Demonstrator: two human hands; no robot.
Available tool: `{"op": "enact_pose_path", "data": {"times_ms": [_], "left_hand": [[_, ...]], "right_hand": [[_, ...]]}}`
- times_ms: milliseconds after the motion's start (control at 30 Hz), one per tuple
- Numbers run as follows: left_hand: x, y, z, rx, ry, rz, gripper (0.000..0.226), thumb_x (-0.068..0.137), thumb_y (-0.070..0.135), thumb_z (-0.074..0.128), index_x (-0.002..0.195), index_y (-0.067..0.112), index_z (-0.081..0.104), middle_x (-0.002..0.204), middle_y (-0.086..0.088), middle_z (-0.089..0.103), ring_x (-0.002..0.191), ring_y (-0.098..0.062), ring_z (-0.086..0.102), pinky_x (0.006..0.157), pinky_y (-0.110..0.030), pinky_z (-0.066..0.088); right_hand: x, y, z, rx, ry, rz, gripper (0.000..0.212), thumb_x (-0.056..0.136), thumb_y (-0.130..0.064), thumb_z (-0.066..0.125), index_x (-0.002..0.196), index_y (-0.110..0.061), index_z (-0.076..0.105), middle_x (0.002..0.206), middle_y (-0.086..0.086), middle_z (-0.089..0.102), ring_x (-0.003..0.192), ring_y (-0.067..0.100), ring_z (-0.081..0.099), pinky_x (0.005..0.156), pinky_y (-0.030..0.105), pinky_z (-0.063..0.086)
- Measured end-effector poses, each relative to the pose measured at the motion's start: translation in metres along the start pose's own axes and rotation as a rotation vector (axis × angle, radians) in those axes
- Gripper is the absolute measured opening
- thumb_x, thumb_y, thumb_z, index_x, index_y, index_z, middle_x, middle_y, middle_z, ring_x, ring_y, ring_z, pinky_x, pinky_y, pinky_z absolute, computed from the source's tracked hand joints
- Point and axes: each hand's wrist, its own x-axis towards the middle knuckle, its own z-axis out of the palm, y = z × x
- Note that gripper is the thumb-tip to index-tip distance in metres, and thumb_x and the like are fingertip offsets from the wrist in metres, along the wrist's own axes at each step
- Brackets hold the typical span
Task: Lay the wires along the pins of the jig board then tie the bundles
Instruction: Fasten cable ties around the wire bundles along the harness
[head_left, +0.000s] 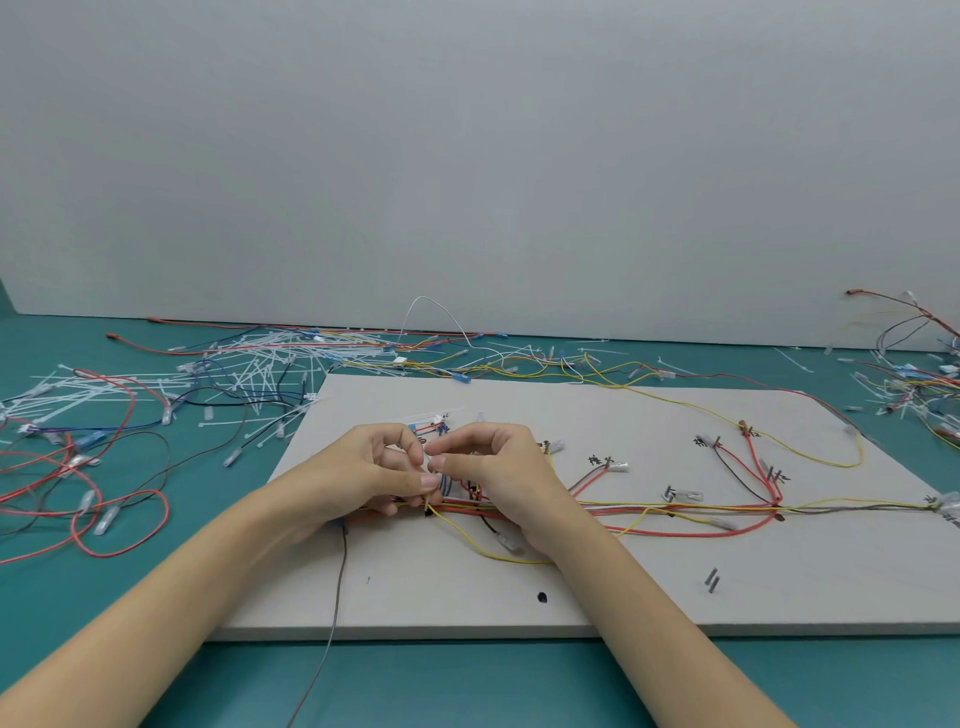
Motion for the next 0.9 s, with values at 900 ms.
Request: {"op": "enact_pose_path", "data": {"times_ms": [900], "left_hand": [[0.0007, 0.0015, 0.0016, -0.038, -0.002, -0.016, 0.025, 0.087, -0.002, 0.065, 0.087, 0.012, 0.044, 0.076, -0.009, 0.072, 0.059, -0.013, 0.062, 0.044, -0.018, 0.043]], "right_hand": [[0.0, 0.0004, -0.0023, -0.014, 0.003, 0.001, 0.015, 0.081, 0.007, 0.069, 0.094, 0.001, 0.073, 0.072, 0.002, 0.068, 0.061, 0.001, 0.06, 0.063, 0.01, 0.045]]}}
